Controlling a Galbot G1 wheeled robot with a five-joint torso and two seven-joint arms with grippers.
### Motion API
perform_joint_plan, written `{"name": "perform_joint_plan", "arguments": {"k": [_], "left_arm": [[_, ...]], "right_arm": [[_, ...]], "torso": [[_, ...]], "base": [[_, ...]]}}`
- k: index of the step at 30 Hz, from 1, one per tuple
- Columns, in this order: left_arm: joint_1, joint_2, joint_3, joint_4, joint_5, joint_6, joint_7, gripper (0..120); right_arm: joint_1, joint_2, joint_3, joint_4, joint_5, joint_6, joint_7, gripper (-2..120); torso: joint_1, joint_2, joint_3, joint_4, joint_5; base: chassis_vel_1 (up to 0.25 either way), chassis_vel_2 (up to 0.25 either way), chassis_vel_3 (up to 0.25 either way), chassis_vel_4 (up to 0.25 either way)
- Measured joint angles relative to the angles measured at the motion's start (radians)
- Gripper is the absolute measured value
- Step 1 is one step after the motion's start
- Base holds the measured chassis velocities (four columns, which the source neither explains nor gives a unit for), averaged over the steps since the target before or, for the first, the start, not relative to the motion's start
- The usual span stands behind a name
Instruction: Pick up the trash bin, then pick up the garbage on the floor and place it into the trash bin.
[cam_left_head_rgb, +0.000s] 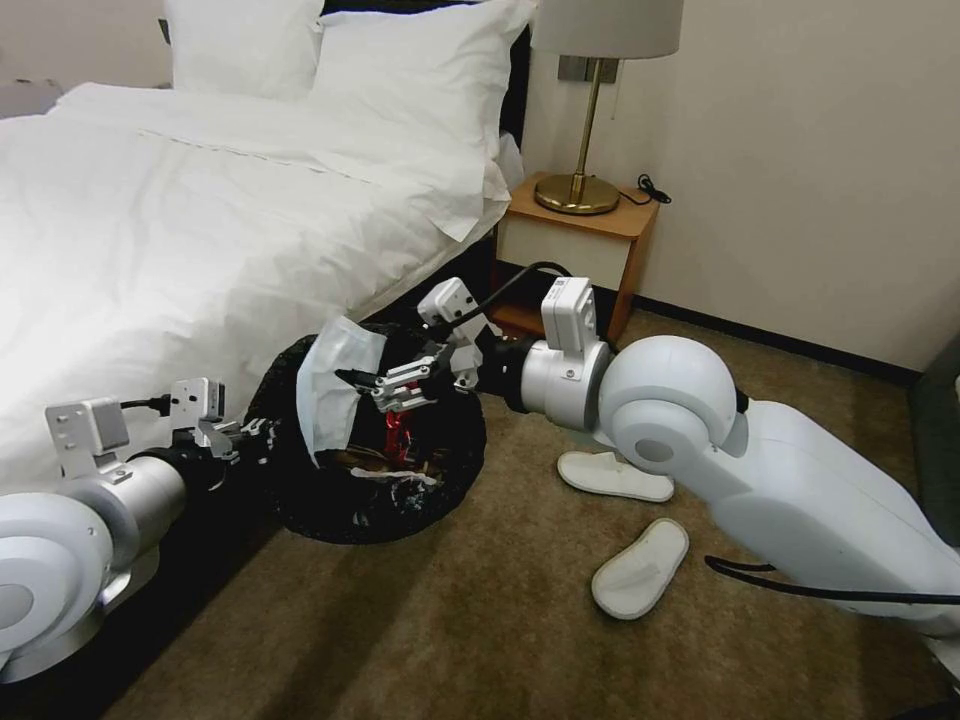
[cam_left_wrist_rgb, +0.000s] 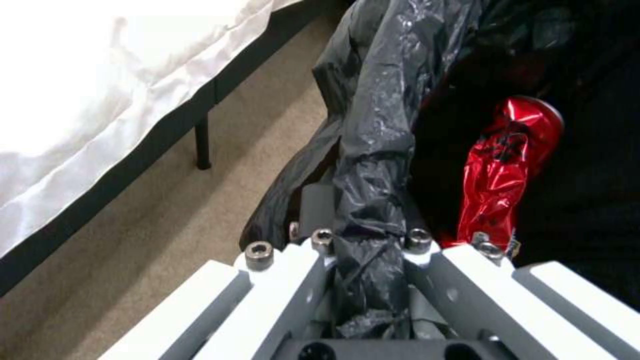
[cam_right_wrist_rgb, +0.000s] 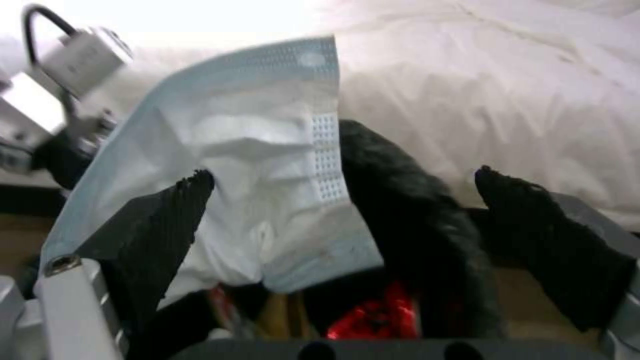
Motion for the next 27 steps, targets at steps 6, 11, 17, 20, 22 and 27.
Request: {"name": "perform_joint_plan", "arguments": {"k": [6,11,17,20,22,27], "left_arm": [[-0.003,-0.007,0.001,0.001,0.005,0.0,0.008,2],[-0.008,-0.007,0.001,0.002,0.005,0.0,0.009,2],[-0.006,-0.01,-0.001,0.003,0.006,0.0,0.012,2],[-0.003,-0.012,-0.002,0.003,0.008,0.0,0.014,2],[-0.004,-0.012,-0.002,0.003,0.008,0.0,0.014,2],[-0.006,-0.013,-0.001,0.003,0.009,0.0,0.015,2]], "right_arm": [[-0.002,-0.025,0.012,-0.015,-0.224,0.047,-0.119,100],[-0.008,-0.035,0.03,-0.003,-0.188,0.014,-0.188,100],[-0.018,-0.019,0.033,0.025,0.152,-0.082,0.039,100],[-0.024,-0.02,0.042,0.02,0.148,-0.085,0.052,100],[-0.026,-0.023,0.043,0.021,0.144,-0.085,0.051,100],[-0.062,-0.044,0.05,0.027,0.102,-0.085,0.034,100]], "torso": [[0.0,0.0,0.0,0.0,-0.0001],[0.0,0.0,0.0,0.0,-0.0001],[0.0,0.0,0.0,0.0001,-0.0001],[0.0,0.0,0.0,0.0001,-0.0001],[0.0,0.0,0.0,0.0001,-0.0001],[0.0,0.0,0.0,0.0001,-0.0002]], "base": [[0.0,0.0,0.0,0.0],[0.0,0.0,0.0,0.0],[0.0,0.0,0.0,0.0],[0.0,0.0,0.0,0.0],[0.0,0.0,0.0,0.0],[0.0,0.0,0.0,0.0]]}}
